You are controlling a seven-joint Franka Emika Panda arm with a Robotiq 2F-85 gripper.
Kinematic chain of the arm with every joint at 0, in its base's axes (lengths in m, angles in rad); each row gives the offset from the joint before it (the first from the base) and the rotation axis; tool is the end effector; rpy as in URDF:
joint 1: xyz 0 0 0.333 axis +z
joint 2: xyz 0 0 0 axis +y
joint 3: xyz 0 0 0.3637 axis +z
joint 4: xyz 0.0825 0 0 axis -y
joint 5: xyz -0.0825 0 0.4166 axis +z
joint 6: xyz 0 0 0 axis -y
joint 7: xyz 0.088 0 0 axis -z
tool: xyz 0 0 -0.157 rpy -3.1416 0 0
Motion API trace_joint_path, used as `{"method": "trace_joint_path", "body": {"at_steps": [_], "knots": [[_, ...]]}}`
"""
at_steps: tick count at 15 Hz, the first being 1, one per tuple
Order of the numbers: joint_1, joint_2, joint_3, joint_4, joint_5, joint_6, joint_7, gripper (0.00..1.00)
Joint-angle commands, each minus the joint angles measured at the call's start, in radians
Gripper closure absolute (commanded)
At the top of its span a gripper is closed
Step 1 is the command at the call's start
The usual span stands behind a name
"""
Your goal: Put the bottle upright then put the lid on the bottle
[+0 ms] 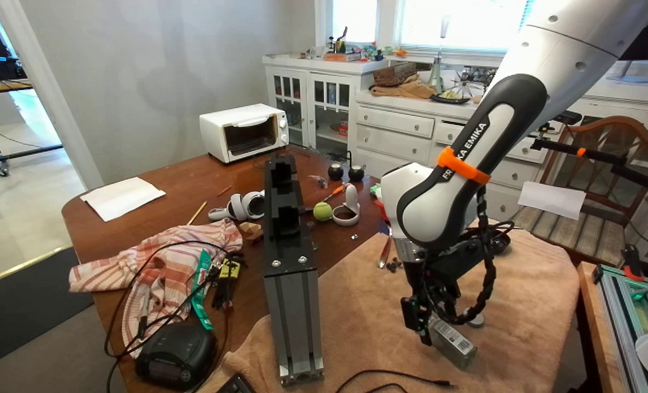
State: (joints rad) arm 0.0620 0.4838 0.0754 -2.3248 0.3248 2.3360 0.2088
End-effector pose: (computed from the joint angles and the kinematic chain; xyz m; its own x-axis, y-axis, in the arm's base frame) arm 0.4589 0.0855 0.0722 0.8200 -0.2928 -0.4918 -0.3555 -0.9340 -0.0367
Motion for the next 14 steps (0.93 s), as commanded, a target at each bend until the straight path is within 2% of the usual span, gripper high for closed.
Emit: {"method": "trace_joint_path", "body": {"at_steps": [1,2,7,8,12,14], "knots": [[0.009,0.018,-0.013,0.008,0.007,0.038,0.045,0.3],[0.01,0.019,-0.015,0.008,0.007,0.045,0.052,0.3],[0.013,0.018,-0.016,0.007,0.004,0.063,0.079,0.71],[0.014,0.017,-0.017,0.007,0.003,0.064,0.084,0.76],[0.019,0.003,-0.016,-0.001,0.001,0.071,0.093,0.76],[0.029,-0.052,-0.009,-0.029,-0.002,0.116,0.087,0.76]]}}
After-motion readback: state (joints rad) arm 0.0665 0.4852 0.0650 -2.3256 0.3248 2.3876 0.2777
